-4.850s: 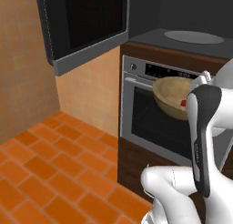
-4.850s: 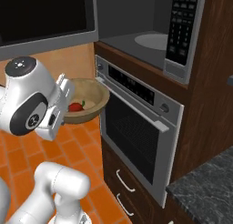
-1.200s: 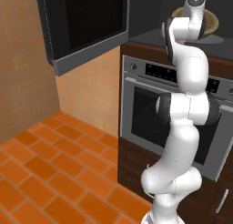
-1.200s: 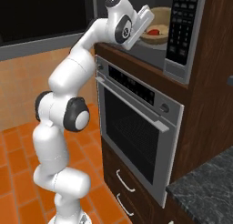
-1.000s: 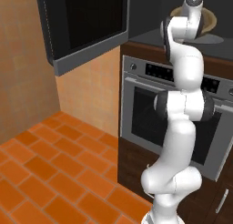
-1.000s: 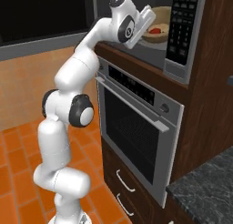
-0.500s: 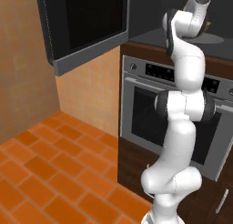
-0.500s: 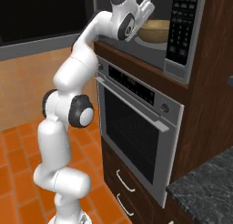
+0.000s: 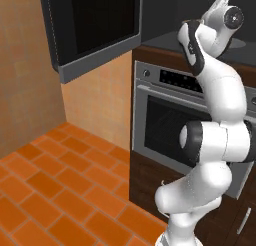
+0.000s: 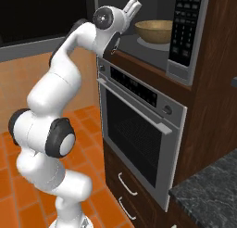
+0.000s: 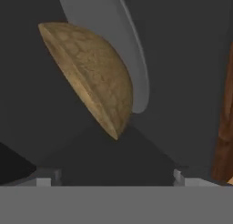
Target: Pick the bell pepper from the sink and place it in the bowl. Then pick the bowl and place it in the microwave. Then close the microwave door and press the start button.
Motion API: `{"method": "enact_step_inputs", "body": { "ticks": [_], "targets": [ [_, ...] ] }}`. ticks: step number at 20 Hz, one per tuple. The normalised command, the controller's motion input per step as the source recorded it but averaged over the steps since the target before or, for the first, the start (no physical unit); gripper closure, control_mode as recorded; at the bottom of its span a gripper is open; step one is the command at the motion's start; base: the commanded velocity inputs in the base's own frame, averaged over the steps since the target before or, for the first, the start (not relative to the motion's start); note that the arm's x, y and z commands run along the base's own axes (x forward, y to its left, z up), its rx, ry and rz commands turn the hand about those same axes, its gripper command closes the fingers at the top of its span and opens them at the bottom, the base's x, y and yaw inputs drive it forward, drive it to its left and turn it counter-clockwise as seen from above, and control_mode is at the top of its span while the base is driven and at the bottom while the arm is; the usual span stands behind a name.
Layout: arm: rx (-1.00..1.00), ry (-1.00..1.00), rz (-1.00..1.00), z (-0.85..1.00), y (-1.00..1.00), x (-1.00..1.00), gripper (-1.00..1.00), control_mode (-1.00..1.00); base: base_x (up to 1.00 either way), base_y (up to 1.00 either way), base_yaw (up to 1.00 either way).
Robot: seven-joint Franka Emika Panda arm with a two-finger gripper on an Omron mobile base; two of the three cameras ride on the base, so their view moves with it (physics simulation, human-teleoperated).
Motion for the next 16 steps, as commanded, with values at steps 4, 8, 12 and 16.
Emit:
{"method": "enact_step_inputs", "body": {
  "ticks": [4,8,12,16],
  "targets": [
    [0.0,-0.25,0.01,0.07,0.52,-1.0,-1.0,-1.0,0.0,0.0,0.0],
    [-0.07,-0.15,0.0,0.2,0.17,-1.0,-1.0,-1.0,0.0,0.0,0.0],
    [-0.08,-0.05,0.0,0.22,0.26,-1.0,-1.0,-1.0,0.0,0.0,0.0],
    [-0.07,0.0,0.0,0.2,0.29,-1.0,-1.0,-1.0,0.0,0.0,0.0]
  ]
}}
